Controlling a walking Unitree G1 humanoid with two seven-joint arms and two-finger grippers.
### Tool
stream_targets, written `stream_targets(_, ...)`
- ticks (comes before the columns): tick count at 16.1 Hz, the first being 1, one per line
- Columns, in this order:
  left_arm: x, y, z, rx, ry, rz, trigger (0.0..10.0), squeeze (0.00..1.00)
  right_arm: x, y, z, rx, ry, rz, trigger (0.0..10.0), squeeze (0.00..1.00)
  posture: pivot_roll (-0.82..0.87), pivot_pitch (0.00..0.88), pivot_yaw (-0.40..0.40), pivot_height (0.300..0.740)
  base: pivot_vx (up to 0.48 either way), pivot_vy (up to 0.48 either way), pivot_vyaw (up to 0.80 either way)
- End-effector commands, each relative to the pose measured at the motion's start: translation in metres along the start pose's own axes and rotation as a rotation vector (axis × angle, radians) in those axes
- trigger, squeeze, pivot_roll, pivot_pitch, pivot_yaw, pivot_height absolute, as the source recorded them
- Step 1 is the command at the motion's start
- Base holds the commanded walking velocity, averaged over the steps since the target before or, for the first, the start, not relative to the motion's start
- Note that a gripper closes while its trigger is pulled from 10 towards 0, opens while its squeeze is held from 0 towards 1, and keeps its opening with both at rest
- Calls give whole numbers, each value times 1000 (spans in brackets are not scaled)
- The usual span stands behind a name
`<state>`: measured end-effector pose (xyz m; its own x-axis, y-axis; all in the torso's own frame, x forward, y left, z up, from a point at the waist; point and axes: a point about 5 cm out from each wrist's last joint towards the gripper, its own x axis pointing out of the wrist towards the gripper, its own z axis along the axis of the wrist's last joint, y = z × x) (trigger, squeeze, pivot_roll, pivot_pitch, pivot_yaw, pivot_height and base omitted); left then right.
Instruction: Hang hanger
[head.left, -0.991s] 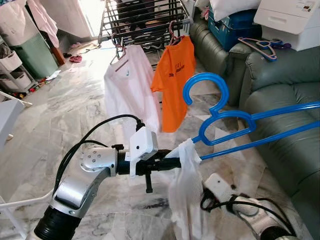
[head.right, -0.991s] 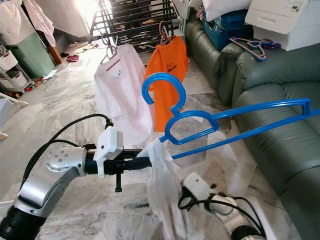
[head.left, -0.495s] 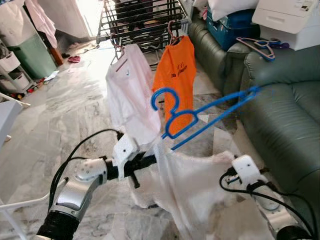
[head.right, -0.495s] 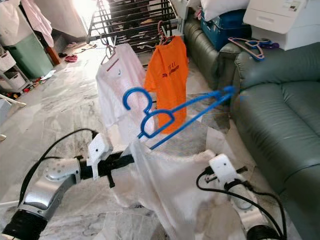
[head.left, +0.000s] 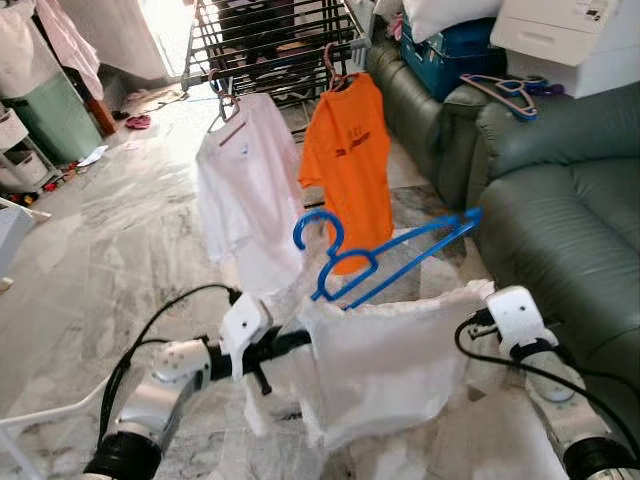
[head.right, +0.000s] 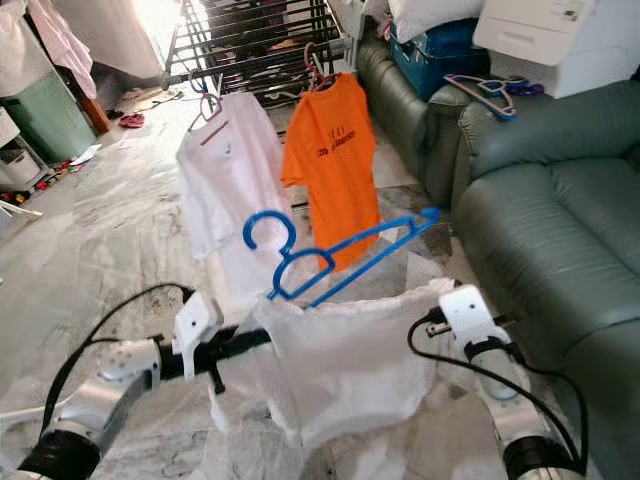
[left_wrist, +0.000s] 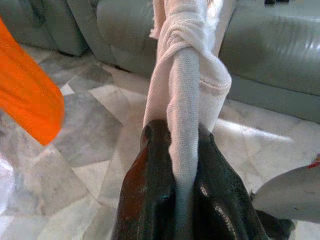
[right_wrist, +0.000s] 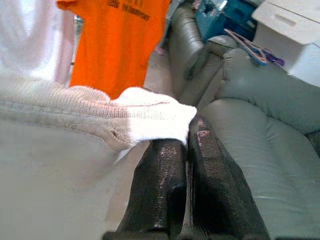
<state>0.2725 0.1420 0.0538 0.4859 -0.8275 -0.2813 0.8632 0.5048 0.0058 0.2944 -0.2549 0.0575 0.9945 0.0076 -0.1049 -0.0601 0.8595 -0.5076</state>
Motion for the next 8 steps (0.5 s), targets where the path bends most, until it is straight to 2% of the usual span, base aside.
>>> stream_targets(1, -5, 1, -5, 8, 15, 10, 3647, 0, 8, -6, 13, 10, -43, -26, 0, 0, -200, 17, 130, 740, 0, 0, 0)
stream_targets(4, -5, -8, -28, -69, 51, 30, 3176, 0, 17, -13, 32, 14, -116, -54, 0, 0, -200, 21, 127, 740, 0, 0, 0)
stream_targets(5, -6, -12, -34, -81, 61, 29, 2667, 0, 19, -17, 40, 14, -146, -70, 0, 0, -201, 24, 126, 740, 0, 0, 0)
stream_targets(8, -7, -15, -39, -88, 72, 23, 2588, 0, 22, -24, 48, 17, -177, -84, 0, 0, -204, 27, 126, 740, 0, 0, 0)
